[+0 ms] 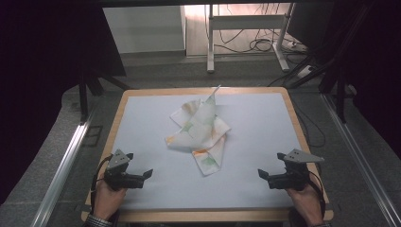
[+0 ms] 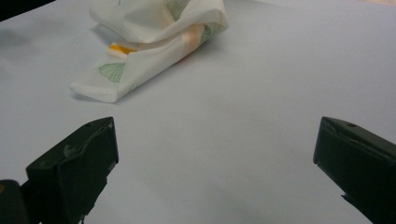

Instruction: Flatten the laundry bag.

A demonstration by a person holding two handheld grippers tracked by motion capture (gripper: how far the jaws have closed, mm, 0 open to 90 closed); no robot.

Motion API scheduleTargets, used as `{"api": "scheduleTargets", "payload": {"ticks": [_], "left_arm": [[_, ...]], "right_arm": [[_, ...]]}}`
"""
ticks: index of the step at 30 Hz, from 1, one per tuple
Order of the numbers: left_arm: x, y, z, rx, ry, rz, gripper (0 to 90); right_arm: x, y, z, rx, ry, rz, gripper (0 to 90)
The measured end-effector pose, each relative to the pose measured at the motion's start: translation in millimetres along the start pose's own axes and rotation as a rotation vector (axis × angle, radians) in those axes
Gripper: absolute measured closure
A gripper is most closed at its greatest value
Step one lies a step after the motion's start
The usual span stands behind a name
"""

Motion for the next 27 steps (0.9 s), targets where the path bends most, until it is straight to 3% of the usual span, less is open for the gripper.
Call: {"api": "scheduleTargets", "payload": {"ticks": [12,27], "left_arm": [[-0.4,-2.2,0.2,-0.019,-0.008,0.005,0.0],[-1.7,-3.9,-2.8,-0.003,-0.018,0.0,0.0]], "right_arm": [[-0.9,-1.6,-0.1,-0.009,-0.01,-0.018,0.2],[1.0,-3.7,-0.7,-0.027,0.028,-0.02,0.1]]}}
Point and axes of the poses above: each handheld gripper's, and its own axes: y roughly backward along the jaws, x roughly out of its top, z roughly to its right, the point moved 5 cm from there along -y, roughly forward along the jaws, and after that the axes turned 1 degree about -x, right-handed, at the moved point
